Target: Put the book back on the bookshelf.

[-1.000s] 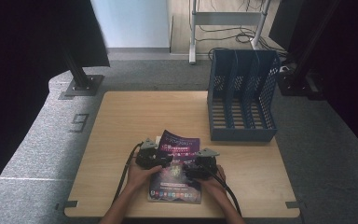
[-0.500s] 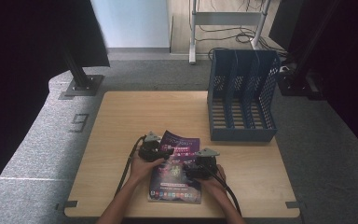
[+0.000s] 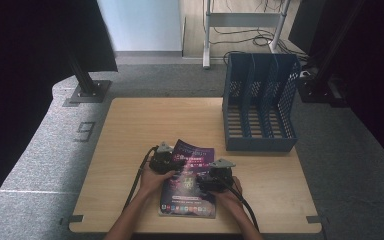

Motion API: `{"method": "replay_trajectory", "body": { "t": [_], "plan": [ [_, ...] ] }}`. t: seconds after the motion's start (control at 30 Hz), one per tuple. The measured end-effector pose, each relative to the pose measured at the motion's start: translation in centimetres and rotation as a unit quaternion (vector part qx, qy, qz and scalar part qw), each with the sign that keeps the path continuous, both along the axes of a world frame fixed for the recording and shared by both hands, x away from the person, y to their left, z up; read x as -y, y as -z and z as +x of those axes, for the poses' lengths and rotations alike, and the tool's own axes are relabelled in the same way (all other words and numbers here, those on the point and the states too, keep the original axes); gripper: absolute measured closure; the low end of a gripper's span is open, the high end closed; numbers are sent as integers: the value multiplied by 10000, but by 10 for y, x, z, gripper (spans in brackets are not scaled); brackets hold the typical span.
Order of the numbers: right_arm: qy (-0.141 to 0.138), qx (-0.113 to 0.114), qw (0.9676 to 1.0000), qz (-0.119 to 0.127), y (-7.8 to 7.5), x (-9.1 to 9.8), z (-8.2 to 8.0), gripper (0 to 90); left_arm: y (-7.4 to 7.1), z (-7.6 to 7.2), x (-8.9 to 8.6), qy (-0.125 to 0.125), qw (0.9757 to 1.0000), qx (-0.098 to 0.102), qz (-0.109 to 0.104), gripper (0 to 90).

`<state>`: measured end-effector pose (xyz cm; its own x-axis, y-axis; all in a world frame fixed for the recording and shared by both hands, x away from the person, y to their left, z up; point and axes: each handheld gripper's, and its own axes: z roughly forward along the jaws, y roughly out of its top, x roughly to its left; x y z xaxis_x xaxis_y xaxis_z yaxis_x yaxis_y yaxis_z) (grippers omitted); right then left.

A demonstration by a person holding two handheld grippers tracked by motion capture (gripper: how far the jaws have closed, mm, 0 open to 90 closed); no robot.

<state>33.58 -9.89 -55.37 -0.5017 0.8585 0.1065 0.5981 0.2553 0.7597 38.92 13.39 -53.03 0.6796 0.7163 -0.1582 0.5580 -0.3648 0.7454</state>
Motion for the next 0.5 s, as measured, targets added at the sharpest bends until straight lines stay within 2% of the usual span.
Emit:
{"method": "replay_trajectory", "body": {
  "t": [0.2,0.27,0.33,0.5],
  "plan": [
    [-8,-6,10000,-2,0,0,0,155,-4,-4,2,17,9997,238,-22,746],
    [-7,-3,10000,2,0,0,0,155,-5,-6,3,71,9994,346,-6,745],
    [-13,-4,10000,-6,0,0,0,154,-6,-8,5,120,9992,393,17,706],
    [-31,-1,10000,-18,0,0,1,152,-3,-7,7,111,9995,299,34,689]
  ]
}}
